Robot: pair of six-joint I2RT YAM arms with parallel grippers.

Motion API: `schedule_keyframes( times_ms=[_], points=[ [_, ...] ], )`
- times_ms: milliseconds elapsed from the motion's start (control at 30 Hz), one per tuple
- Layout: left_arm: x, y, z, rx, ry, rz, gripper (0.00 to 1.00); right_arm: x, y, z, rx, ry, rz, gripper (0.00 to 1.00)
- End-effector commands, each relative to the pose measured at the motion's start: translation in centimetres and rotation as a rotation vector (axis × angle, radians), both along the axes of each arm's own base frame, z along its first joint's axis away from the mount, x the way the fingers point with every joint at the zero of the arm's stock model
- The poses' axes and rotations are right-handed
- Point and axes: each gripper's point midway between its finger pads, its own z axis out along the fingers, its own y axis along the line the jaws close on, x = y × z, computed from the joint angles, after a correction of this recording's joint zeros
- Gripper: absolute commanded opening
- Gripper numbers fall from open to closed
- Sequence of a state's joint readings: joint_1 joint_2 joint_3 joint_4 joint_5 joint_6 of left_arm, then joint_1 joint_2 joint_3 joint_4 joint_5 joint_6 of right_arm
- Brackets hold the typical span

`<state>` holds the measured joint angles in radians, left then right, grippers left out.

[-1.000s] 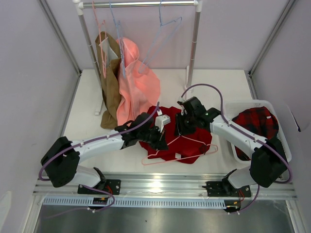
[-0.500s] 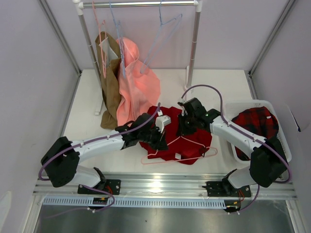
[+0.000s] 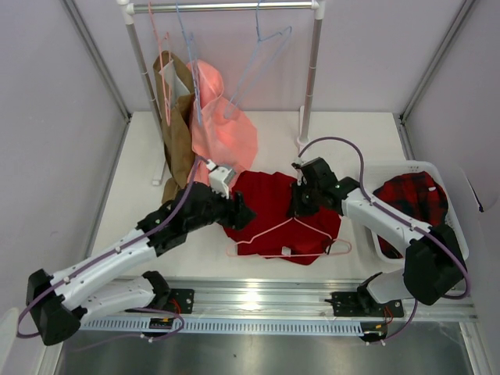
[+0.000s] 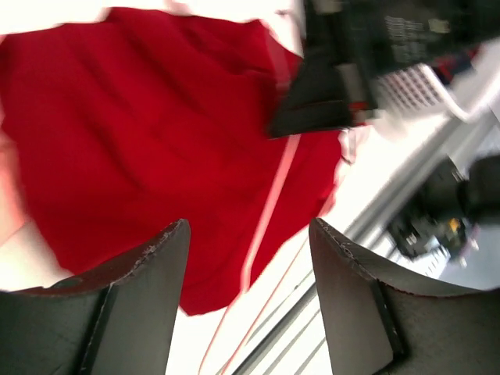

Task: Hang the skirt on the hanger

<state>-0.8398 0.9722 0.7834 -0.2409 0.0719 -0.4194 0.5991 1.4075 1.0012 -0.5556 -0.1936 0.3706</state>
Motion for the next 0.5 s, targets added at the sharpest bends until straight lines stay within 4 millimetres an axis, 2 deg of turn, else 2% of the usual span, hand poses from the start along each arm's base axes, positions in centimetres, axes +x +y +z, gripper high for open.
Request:
schedule_keyframes(
  times_ms=[0, 67, 100, 133, 167, 233, 300, 333, 400, 433, 467],
  points=[
    [0.8, 4.5, -3.0, 0.059, 0.091, 0.242, 0.68, 0.7, -0.2, 1.4, 0.05, -0.04, -0.026, 0.0],
    [0.4, 5.3, -3.5, 0.037, 0.118, 0.278, 0.67, 1.1, -0.6, 1.7, 0.058, -0.045, -0.049, 0.0],
    [-0.2, 6.1, -5.3, 0.045, 0.162, 0.305, 0.66, 1.2, -0.7, 1.8, 0.058, -0.048, -0.06, 0.0],
    [-0.4, 6.6, -4.7, 0.011, 0.151, 0.327, 0.66, 1.4, -0.8, 1.9, 0.064, -0.046, -0.076, 0.0],
    [-1.0, 7.0, -6.3, 0.012, 0.183, 0.34, 0.65, 1.6, -1.0, 1.9, 0.064, -0.046, -0.091, 0.0],
    [-1.7, 7.7, -6.5, -0.037, 0.181, 0.357, 0.64, 1.9, -1.2, 2.1, 0.073, -0.045, -0.117, 0.0],
    [-2.0, 7.7, -6.5, -0.081, 0.185, 0.362, 0.64, 2.3, -1.4, 2.2, 0.072, -0.052, -0.145, 0.0],
    [-2.6, 8.0, -7.6, -0.086, 0.197, 0.357, 0.63, 2.5, -1.5, 2.3, 0.075, -0.052, -0.156, 0.0],
    [-3.2, 7.5, -7.9, -0.117, 0.213, 0.323, 0.62, 3.0, -1.6, 2.4, 0.086, -0.051, -0.183, 0.0],
    [-3.5, 7.4, -9.3, -0.111, 0.222, 0.314, 0.61, 3.2, -1.6, 2.5, 0.088, -0.052, -0.192, 0.0],
    [-3.7, 7.3, -9.8, -0.107, 0.229, 0.315, 0.61, 3.3, -1.6, 2.5, 0.091, -0.047, -0.205, 0.0]
  ],
)
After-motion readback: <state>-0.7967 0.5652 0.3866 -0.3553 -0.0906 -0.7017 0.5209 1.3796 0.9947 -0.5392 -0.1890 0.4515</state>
